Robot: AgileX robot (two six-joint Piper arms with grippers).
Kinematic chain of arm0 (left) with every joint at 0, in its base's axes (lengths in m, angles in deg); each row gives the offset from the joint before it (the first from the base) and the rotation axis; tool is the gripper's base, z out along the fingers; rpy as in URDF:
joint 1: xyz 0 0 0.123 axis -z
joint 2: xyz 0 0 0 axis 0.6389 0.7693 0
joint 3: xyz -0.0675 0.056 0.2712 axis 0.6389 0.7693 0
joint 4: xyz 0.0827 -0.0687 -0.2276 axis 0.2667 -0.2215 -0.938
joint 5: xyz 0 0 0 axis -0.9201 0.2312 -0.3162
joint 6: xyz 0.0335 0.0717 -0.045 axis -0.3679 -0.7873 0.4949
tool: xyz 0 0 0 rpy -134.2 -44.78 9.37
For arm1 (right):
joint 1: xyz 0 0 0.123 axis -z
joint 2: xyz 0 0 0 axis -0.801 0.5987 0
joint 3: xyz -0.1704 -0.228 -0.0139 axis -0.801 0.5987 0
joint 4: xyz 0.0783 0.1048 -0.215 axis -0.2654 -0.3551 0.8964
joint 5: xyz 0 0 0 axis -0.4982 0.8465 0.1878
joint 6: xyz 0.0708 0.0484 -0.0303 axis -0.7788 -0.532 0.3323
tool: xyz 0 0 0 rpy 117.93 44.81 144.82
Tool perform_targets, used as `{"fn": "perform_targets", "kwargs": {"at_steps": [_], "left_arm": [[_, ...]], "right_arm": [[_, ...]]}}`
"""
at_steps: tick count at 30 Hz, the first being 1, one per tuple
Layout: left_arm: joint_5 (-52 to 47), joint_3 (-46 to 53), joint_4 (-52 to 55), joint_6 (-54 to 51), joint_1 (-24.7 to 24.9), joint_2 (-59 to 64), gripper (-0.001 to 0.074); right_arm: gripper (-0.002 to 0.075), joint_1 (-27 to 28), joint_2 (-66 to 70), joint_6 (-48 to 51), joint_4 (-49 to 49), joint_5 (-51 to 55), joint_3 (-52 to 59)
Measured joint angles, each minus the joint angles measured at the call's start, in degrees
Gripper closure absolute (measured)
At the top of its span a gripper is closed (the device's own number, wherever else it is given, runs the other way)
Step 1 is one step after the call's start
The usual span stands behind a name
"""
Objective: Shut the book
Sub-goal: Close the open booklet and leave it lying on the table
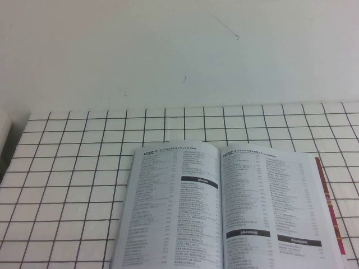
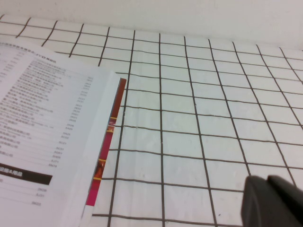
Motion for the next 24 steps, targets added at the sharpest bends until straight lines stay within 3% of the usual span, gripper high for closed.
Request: {"fn": "perform_targets", "kwargs": {"at_steps": [24], "left_arm": [[0.0,0.0,-1.1,0.0,0.0,0.0,0.0738]], "right_arm": [[0.0729,0.0,0.0,0.0,0.0,-2.8,0.4]]}}
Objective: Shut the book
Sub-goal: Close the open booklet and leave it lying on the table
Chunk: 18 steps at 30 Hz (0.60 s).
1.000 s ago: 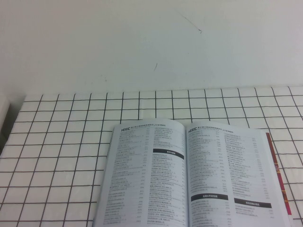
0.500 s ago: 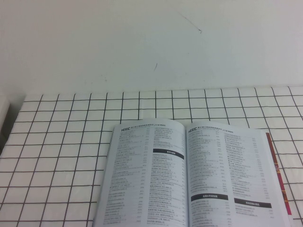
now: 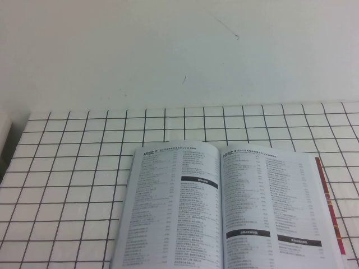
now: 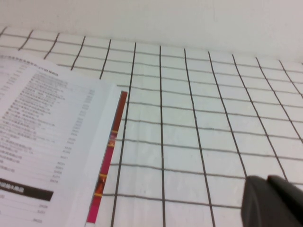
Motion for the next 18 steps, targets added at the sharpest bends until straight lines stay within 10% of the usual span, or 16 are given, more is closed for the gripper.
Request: {"fn": "perform_targets", "kwargs": {"at_steps": [18], "left_arm": [[20.7,0.3,-18.6,-4.4,0.0,0.0,0.0738]], "right_arm": [[0.0729,0.0,0.0,0.0,0.4,-20.6,0.2]]}}
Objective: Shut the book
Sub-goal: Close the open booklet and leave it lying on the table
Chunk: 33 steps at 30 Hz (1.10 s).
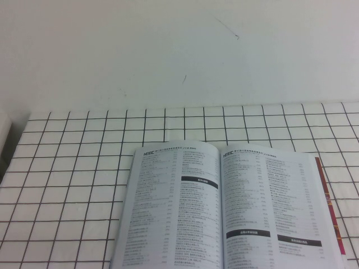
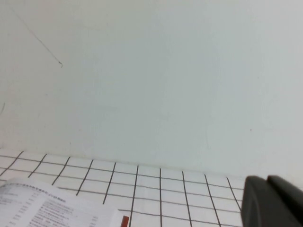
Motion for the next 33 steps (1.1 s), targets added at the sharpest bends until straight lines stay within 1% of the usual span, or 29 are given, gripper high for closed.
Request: {"fn": "perform_targets", "kwargs": {"at_steps": [2,4,9,10,12,14,16,18,20,22,26,30,33], "left_arm": [[1.2,0.0,0.7,-3.3,0.0,0.0,0.0738],[3.9,0.0,0.7,-4.1,0.0,0.0,0.0738],[10.6,0.0,-1.8,-2.2,0.0,0.0,0.0738],[12.0,0.0,-2.5,-0.8,0.0,0.0,0.0738],[16.8,0.0,-3.0,5.6,0.0,0.0,0.0738],[23.2,0.0,-1.5,12.1,0.0,0.0,0.0738],[30.9,0.0,3.4,18.1,0.0,0.0,0.0738],[38.3,-0.3,9.1,21.1,0.0,0.0,0.0738],[39.8,-3.0,13.8,22.5,0.0,0.0,0.0738],[37.2,-7.9,18.2,23.0,0.0,0.0,0.0738],[24.3,-20.6,24.7,23.6,0.0,0.4,0.0738],[11.4,-32.1,27.2,23.6,0.0,4.4,0.0738],[-0.5,-37.9,27.5,23.6,0.0,9.0,0.0738]], "right_arm": [[0.0729,0.0,0.0,-0.1,0.0,-1.6,0.0],[0.0729,0.0,0.0,-0.2,0.0,-5.3,0.0],[0.0729,0.0,0.0,-0.5,0.0,-23.5,0.0],[0.0729,0.0,0.0,-0.9,0.0,-26.5,0.0],[0.0729,0.0,0.0,-2.6,0.0,-33.3,0.0],[0.0729,0.0,0.0,-5.2,-0.1,-37.1,-0.3],[0.0729,0.0,0.0,-7.5,-0.2,-38.2,-2.1],[0.0729,0.0,0.0,-9.6,-0.2,-38.5,-5.8],[0.0729,0.0,0.0,-11.2,-0.3,-38.1,-10.1],[0.0729,0.0,0.0,-12.4,-0.3,-34.5,-15.8],[0.0729,0.0,0.1,-13.2,-0.3,-21.7,-27.0],[0.0729,0.0,4.1,-13.3,-0.3,-7.7,-36.6],[0.0729,0.0,10.5,-13.3,0.0,2.4,-41.3]]}}
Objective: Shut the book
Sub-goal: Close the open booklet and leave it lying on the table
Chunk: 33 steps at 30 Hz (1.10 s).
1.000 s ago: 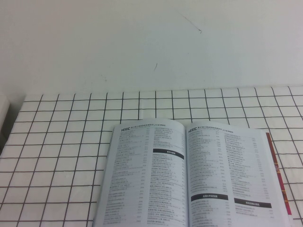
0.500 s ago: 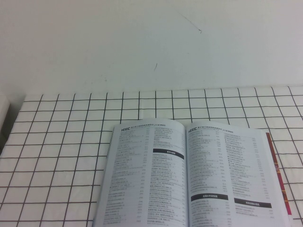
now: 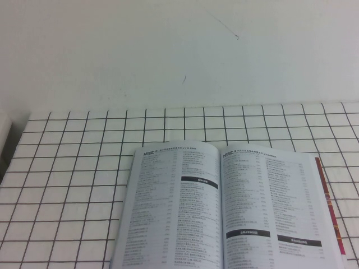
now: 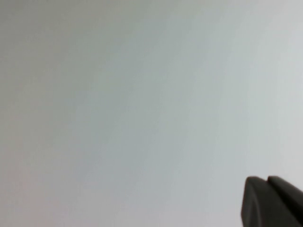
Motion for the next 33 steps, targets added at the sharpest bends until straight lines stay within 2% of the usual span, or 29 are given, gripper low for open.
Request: {"fn": "perform_targets", "kwargs": {"at_steps": [6,9,14,20,23,29,33], "left_arm": [[-28.2,-4.5,-1.0,0.0,0.0,10.9,0.0738],[-37.6,-4.5,-1.5,0.0,0.0,15.5,0.0738],[-41.0,-4.5,-1.7,0.0,0.0,21.2,0.0738],[-41.6,-4.5,-3.6,-0.9,0.0,27.1,0.0738],[-40.9,-4.5,-6.7,-3.8,1.5,29.6,0.0738],[-40.4,-4.5,-13.0,-9.2,4.2,32.6,0.0738],[-40.4,-4.5,-14.3,-9.9,4.2,35.1,0.0738]], "right_arm": [[0.0729,0.0,13.8,0.3,0.5,17.7,-2.8],[0.0729,0.0,18.9,4.1,3.6,23.7,-2.8],[0.0729,-1.4,22.8,5.3,4.5,26.2,-2.8],[0.0729,-2.0,27.9,6.7,-8.1,35.5,-2.8],[0.0729,-2.0,31.3,15.3,-18.1,38.6,-2.8],[0.0729,-2.0,40.6,49.3,-47.1,43.1,-2.8],[0.0729,-2.2,49.8,62.7,-58.0,49.3,-5.0]]}}
